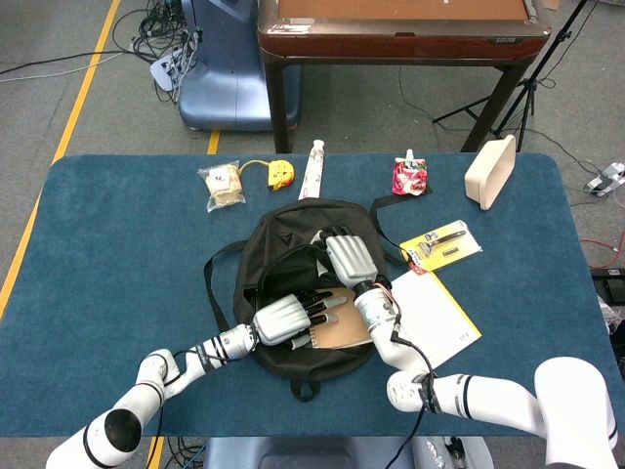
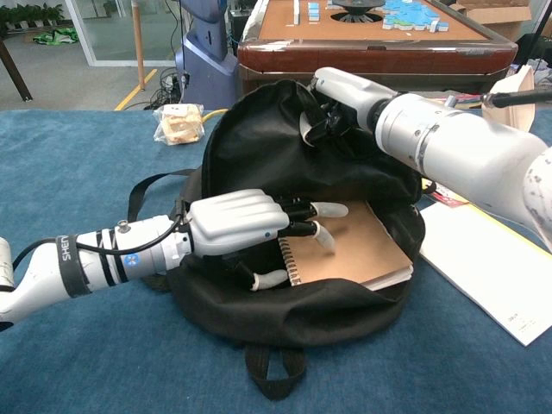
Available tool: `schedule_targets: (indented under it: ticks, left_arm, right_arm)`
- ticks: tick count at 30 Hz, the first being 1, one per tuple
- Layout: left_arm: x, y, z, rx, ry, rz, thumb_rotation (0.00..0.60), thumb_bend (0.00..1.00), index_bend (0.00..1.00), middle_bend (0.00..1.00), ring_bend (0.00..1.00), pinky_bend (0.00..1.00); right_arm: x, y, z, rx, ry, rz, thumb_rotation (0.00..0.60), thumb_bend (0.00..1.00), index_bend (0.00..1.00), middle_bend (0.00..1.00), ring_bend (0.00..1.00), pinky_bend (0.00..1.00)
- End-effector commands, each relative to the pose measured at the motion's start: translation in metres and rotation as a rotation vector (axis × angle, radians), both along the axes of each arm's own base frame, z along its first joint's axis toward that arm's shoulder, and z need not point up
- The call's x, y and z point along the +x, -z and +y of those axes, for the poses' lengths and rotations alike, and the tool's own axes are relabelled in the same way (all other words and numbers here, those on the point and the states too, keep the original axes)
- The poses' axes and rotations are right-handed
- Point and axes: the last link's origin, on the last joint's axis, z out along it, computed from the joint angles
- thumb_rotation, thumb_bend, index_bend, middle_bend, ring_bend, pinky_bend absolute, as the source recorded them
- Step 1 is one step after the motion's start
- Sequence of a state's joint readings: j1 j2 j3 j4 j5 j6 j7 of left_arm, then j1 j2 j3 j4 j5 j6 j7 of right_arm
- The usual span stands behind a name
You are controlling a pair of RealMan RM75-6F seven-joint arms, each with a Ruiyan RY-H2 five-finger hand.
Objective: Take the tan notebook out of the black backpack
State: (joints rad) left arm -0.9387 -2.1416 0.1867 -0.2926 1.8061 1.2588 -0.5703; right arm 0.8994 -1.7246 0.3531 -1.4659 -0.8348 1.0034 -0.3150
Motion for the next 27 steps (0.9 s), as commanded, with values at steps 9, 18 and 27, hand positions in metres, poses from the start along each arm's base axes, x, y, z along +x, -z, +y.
schedule_targets:
  ticks: [9,18,27]
  left_arm:
    - [0.000,0.002,0.000,-0.007,-0.057,-0.037,0.600,0.54,0.49,0.00,0.02,0.15]
    - [-0.008,-0.015,-0.002,-0.036,-0.111,-0.153,0.600,0.55,0.63,0.41,0.27,0.16]
    - [-0.017,-0.045,-0.008,-0.068,-0.130,-0.322,0.600,0.57,0.65,0.64,0.48,0.28]
  right_arm:
    - [-0.001,0.001,-0.002,-0.004,0.004,0.002,0.600,0.81,0.74,0.35,0.17,0.14]
    - [-0.002,0.002,-0.002,0.001,0.004,-0.001,0.600,0.81,0.74,0.35,0.17,0.14]
    - [-0.004,0.003,-0.004,0.003,0.010,-0.001,0.600,0.81,0.74,0.35,0.17,0.14]
